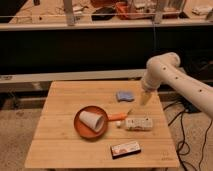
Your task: Move the arm in a circular motion
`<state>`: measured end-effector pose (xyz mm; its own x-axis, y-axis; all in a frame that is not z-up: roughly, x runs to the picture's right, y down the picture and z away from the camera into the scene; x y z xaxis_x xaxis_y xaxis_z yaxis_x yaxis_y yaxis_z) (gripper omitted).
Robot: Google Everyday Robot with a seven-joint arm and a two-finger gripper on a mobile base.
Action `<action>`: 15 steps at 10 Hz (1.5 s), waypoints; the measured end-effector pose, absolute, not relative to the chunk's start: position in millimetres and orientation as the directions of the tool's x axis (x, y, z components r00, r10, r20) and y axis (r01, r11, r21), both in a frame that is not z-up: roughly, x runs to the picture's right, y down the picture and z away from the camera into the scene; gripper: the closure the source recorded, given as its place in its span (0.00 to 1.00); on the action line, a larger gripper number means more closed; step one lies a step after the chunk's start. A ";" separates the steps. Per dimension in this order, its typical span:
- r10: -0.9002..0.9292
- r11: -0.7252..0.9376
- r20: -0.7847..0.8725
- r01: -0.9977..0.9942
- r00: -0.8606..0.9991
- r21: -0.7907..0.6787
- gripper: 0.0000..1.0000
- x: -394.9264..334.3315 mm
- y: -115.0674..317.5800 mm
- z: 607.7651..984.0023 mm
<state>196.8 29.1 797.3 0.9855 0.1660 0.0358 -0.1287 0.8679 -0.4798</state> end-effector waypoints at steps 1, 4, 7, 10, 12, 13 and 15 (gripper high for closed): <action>0.157 0.868 0.044 -0.117 0.987 -0.484 0.20 179.0 26.1 799.2; 0.135 0.871 0.053 -0.093 0.989 -0.483 0.20 153.9 23.1 801.5; 0.121 0.869 0.066 -0.073 0.990 -0.490 0.20 117.9 36.1 791.2; 0.101 0.875 0.078 -0.051 0.992 -0.481 0.20 111.3 59.8 770.6; 0.111 0.877 0.103 -0.049 0.988 -0.478 0.20 112.4 72.8 757.1; 0.116 0.878 0.104 -0.053 0.988 -0.476 0.20 117.9 76.9 752.4; 0.126 0.876 0.098 -0.064 0.987 -0.477 0.20 134.9 81.4 748.7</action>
